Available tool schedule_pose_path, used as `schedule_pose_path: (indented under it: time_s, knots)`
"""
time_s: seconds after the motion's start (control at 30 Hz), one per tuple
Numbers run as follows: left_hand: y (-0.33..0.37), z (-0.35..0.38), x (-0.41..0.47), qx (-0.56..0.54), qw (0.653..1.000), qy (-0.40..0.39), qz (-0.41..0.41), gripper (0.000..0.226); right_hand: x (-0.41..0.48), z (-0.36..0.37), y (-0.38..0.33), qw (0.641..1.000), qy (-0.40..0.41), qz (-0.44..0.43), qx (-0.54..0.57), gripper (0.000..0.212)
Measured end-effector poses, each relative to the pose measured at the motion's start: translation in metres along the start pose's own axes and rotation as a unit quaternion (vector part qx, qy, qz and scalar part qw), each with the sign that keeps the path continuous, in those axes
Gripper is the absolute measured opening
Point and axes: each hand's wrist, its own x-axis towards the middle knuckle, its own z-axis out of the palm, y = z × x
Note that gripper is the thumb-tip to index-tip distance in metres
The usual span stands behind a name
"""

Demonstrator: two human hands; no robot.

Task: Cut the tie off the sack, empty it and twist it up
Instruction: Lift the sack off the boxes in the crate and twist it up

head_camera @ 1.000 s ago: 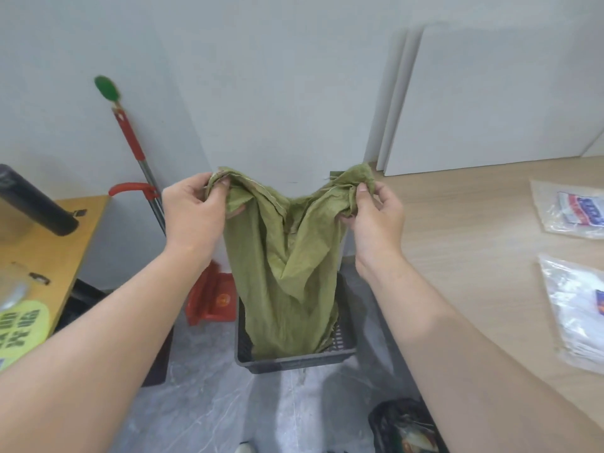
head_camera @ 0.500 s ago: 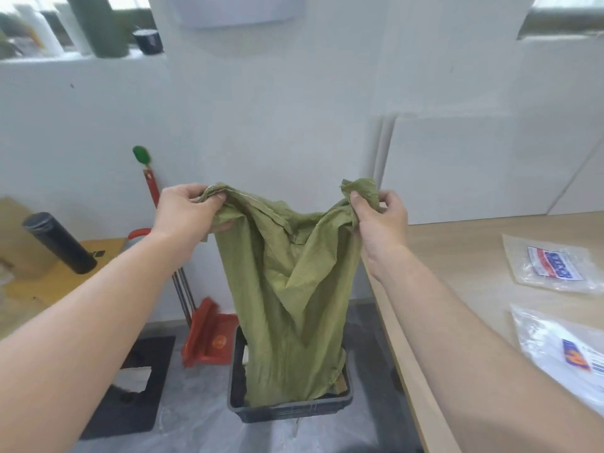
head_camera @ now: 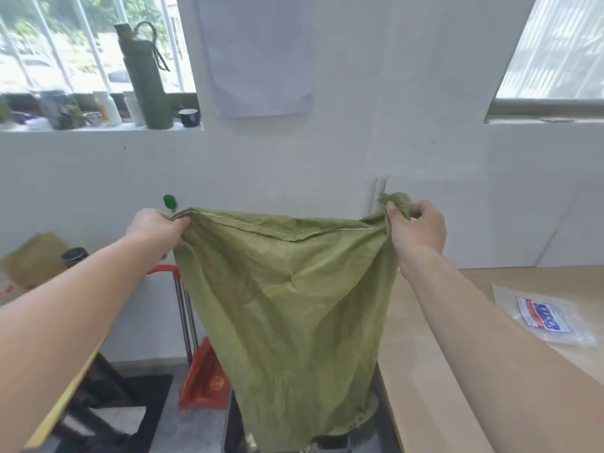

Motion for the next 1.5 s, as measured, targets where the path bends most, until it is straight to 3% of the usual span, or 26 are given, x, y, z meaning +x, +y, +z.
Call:
schedule_pose_path:
  time_s: [0.23, 0.33, 0.4, 0.5, 0.57, 0.63, 0.77, 0.93, 1.03, 1.13, 1.3, 1.4, 1.5]
  knots:
    - [0.002, -0.031, -0.01, 0.058, 0.996, 0.062, -0.015, 0.038, -0.007, -0.003, -0.019, 0.996, 0.002, 0.073, 0.043, 0.036]
    - [0.005, -0.041, -0.01, 0.0, 0.998, 0.053, -0.016, 0.035, -0.016, -0.001, -0.035, 0.971, -0.042, 0.132, 0.194, 0.041]
    - [0.008, -0.048, -0.009, -0.071, 0.997, 0.031, -0.014, 0.03, -0.021, -0.003, -0.045, 0.955, -0.071, 0.128, 0.259, 0.051]
    - [0.012, -0.059, -0.006, -0.128, 0.992, 0.007, 0.0, 0.033, -0.033, -0.004, -0.061, 0.929, -0.161, 0.096, 0.32, 0.058]
    - [0.011, -0.066, -0.005, -0.122, 0.992, -0.011, 0.003, 0.039, -0.044, 0.001, -0.069, 0.929, -0.212, 0.073, 0.295, 0.053]
    - [0.007, -0.075, -0.004, -0.069, 0.997, -0.021, 0.01, 0.045, -0.055, 0.01, -0.071, 0.958, -0.178, 0.053, 0.22, 0.042]
    - [-0.004, -0.095, -0.008, -0.046, 0.998, -0.023, 0.033, 0.046, -0.082, 0.026, -0.067, 0.997, 0.011, 0.013, 0.075, 0.014]
    - [0.001, -0.098, -0.027, -0.03, 0.989, -0.126, 0.064, 0.041, -0.128, 0.038, -0.074, 0.997, -0.001, 0.05, 0.063, 0.005]
    - [0.021, -0.085, -0.05, -0.082, 0.971, -0.208, 0.089, 0.038, -0.155, 0.044, -0.087, 0.984, -0.085, 0.076, 0.136, 0.008]
    - [0.037, -0.069, -0.075, -0.139, 0.949, -0.272, 0.078, 0.035, -0.178, 0.045, -0.104, 0.949, -0.24, 0.1, 0.18, 0.008]
    - [0.046, -0.052, -0.105, -0.209, 0.912, -0.353, 0.015, 0.038, -0.196, 0.031, -0.11, 0.873, -0.476, -0.043, 0.099, 0.001]
    - [0.042, -0.05, -0.114, -0.227, 0.86, -0.458, 0.003, 0.052, -0.194, 0.02, -0.1, 0.839, -0.535, -0.094, 0.012, 0.023]
    - [0.035, -0.047, -0.123, -0.21, 0.861, -0.46, 0.066, 0.032, -0.188, 0.003, -0.092, 0.795, -0.593, -0.124, -0.031, 0.052]
